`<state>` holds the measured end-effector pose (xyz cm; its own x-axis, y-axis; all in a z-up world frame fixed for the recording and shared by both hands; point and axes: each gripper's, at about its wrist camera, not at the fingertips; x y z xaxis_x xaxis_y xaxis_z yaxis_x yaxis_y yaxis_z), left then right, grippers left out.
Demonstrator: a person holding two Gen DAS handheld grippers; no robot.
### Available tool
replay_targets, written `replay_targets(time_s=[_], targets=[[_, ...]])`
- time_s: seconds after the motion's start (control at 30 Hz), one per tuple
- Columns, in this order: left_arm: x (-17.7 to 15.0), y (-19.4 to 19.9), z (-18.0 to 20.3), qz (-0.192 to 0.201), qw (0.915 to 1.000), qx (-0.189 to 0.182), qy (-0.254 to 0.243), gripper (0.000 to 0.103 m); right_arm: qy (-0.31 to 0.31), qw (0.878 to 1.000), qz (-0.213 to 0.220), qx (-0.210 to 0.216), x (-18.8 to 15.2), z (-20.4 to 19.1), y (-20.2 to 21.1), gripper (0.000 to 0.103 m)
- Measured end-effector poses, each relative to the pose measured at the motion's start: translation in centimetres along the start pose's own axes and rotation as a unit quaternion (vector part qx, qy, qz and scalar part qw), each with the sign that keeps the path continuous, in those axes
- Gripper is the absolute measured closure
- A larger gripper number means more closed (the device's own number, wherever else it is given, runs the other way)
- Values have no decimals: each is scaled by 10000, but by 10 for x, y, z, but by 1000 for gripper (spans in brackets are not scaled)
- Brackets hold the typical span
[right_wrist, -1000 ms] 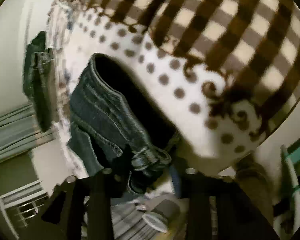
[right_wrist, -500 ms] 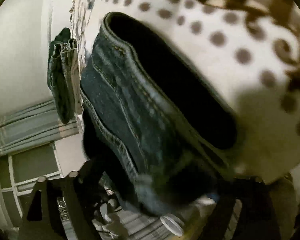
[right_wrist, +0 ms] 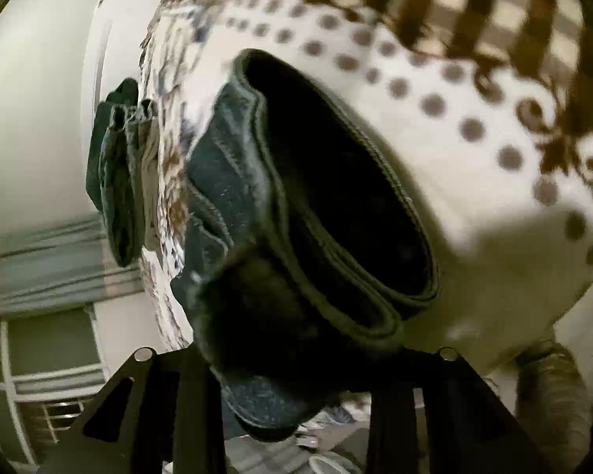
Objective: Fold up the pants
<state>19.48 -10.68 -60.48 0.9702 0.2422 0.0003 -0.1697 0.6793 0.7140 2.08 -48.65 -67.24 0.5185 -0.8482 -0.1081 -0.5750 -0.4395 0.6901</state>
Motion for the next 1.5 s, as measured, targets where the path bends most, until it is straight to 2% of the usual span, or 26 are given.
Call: replay_targets(time_s=[0.3, 0.53, 0.63, 0.73, 0.9, 1.0, 1.13, 1.2, 1.33, 1.4, 1.5], targets=[[17, 42, 72, 189, 9993, -15, -336, 77, 193, 9997, 7, 150, 3, -56, 45, 75], [52, 89, 132, 459, 9978, -150, -444, 77, 676, 9966, 193, 432, 27, -151, 83, 75], [88, 109, 157, 645, 9965, -238, -477, 77, 878, 9944, 291, 509, 43, -207, 80, 75], [136, 122, 174, 793, 9950, -323, -509, 77, 1054, 9916, 429, 613, 67, -277, 54, 75], [231, 134, 194, 1002, 9912, -427, -754, 77, 1175, 9873, 615, 871, 94, -359, 6, 75], [301, 129, 199, 1079, 9898, -386, -847, 77, 1161, 9868, 623, 937, 117, -404, -40, 75], [367, 111, 190, 1080, 9899, -318, -861, 77, 1178, 9875, 577, 871, 158, -452, -119, 75], [400, 94, 176, 1031, 9910, -254, -818, 77, 1196, 9883, 525, 789, 172, -460, -148, 75], [436, 63, 148, 829, 9948, -113, -584, 77, 1178, 9914, 359, 436, 192, -456, -203, 75], [443, 45, 128, 630, 9970, 24, -460, 77, 1199, 9919, 301, 282, 195, -445, -218, 75], [442, 40, 114, 565, 9975, 9, -421, 76, 1233, 9919, 199, 249, 199, -435, -229, 74]])
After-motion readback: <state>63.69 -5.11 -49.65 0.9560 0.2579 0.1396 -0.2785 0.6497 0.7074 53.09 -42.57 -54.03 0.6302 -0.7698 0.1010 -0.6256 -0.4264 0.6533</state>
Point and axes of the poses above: each gripper's, at about its wrist camera, not at the fingertips, and y roughly against the way its jaws point, z to its right, x to its top, and after that the axes turned 3 degrees about -x, right-handed
